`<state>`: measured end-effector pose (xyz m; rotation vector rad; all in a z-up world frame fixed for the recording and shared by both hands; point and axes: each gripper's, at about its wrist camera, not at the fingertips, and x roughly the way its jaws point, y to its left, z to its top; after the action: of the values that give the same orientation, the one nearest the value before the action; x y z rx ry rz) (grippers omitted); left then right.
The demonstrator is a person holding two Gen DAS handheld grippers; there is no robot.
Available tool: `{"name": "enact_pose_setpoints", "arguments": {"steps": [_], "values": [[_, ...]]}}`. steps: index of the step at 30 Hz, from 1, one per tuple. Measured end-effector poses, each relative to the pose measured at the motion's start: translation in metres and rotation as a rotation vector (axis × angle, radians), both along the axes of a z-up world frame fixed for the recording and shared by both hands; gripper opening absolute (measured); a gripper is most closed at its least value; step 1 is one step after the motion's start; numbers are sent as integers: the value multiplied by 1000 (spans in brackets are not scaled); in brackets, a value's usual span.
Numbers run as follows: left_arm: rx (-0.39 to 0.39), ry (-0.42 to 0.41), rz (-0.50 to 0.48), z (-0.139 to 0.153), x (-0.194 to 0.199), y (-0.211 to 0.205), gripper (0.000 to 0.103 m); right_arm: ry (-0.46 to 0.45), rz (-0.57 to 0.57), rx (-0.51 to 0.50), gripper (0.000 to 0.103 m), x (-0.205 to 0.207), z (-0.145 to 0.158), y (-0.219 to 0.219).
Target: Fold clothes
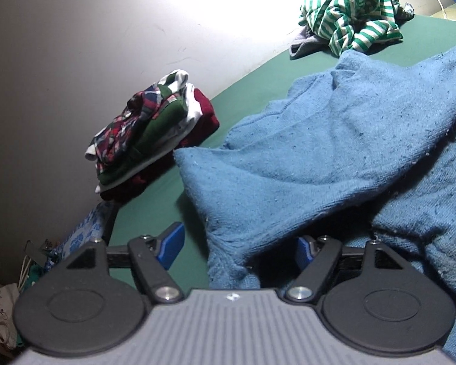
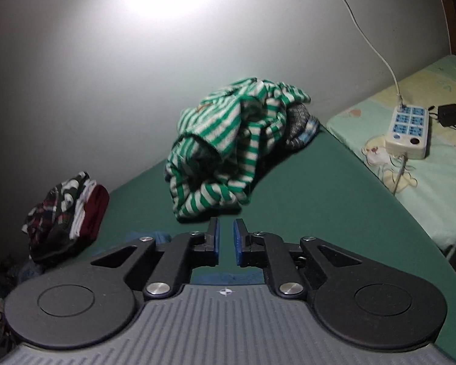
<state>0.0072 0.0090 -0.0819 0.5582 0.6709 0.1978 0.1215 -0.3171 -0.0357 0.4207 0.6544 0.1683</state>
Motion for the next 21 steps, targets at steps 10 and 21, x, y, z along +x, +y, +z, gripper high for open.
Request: {"name": "enact_pose_setpoints", "arguments": {"steps": [10, 21], "values": [[30, -6, 16, 0, 2, -3, 80, 90, 17, -89, 43, 5, -52, 11], [34, -16, 26, 6, 7, -14, 79, -68, 67, -211, 9, 1, -24, 17]]}}
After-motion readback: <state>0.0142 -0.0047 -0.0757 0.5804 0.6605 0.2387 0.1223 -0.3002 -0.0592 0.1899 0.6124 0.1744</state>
